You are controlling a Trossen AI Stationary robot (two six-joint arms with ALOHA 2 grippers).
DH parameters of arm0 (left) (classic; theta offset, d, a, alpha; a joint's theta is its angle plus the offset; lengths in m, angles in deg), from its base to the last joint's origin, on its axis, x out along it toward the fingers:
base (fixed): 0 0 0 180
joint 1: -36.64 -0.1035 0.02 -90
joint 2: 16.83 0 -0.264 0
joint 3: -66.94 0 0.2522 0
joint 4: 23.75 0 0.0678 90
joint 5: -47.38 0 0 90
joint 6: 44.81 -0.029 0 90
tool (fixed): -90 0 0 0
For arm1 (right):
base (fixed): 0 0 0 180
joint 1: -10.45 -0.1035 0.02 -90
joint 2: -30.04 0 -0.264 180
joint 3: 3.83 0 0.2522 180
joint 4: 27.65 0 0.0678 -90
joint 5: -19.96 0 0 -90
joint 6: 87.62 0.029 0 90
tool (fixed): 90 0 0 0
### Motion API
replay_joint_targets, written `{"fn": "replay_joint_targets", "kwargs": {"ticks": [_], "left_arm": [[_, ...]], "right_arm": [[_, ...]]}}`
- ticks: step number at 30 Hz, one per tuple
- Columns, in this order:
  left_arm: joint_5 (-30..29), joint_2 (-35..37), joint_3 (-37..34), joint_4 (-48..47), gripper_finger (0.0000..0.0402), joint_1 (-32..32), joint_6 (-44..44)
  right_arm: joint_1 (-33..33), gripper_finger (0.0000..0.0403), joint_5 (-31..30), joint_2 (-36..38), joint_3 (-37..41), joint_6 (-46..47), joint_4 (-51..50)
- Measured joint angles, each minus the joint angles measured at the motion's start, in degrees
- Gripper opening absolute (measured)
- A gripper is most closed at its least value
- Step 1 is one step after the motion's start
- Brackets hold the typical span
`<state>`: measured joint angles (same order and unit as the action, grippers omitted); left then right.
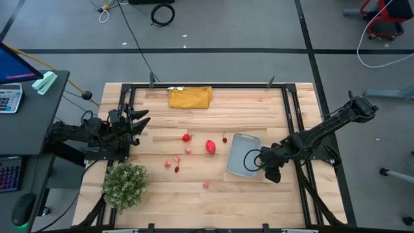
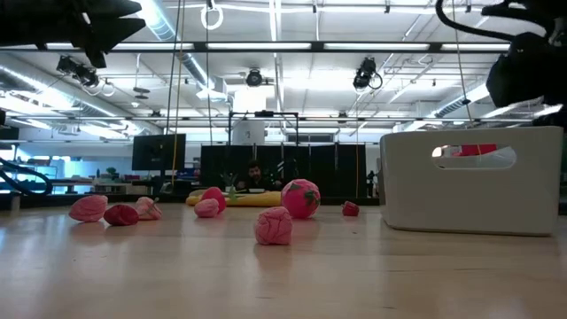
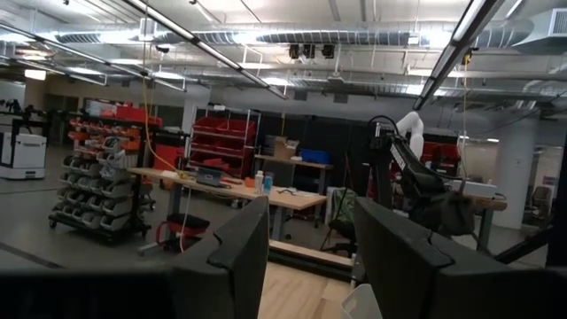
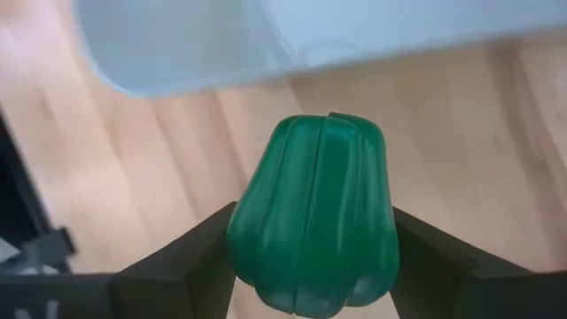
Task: Pick and placing Produce into tupperware
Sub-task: Put the green bell pepper into the gray bin
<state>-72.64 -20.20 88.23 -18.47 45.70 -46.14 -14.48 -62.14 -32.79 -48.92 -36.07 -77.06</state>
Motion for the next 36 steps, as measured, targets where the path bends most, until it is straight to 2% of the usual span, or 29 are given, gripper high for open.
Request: {"fn": "replay_joint_targets", "kwargs": {"ticks": [6, 14, 29, 33, 36], "left_arm": [[0.0, 0.0, 0.0, 0.0, 0.0172, 0.0, 0.0], [0.0, 0.01, 0.0, 0.0, 0.0172, 0.0, 0.04], [0.0, 0.02, 0.0, 0.5, 0.0172, 0.0, 0.13], [0.0, 0.02, 0.0, 0.5, 0.0172, 0.0, 0.17], [0.0, 0.01, 0.0, 0.66, 0.0172, 0.0, 0.19]], "right_arm": [[0.0, 0.0241, 1.4, 0.0, 0.0, 0.01, 5.0], [0.0, 0.0241, 6.78, 0.0, 0.0, 2.98, 10.2], [-0.02, 0.0241, 6.19, 0.0, 0.0, -1.55, 30.78], [0.04, 0.0242, 3.32, 0.0, -0.02, -6.71, 37.3], [0.05, 0.0242, -4.72, 0.0, -0.11, -13.57, 38.16]]}}
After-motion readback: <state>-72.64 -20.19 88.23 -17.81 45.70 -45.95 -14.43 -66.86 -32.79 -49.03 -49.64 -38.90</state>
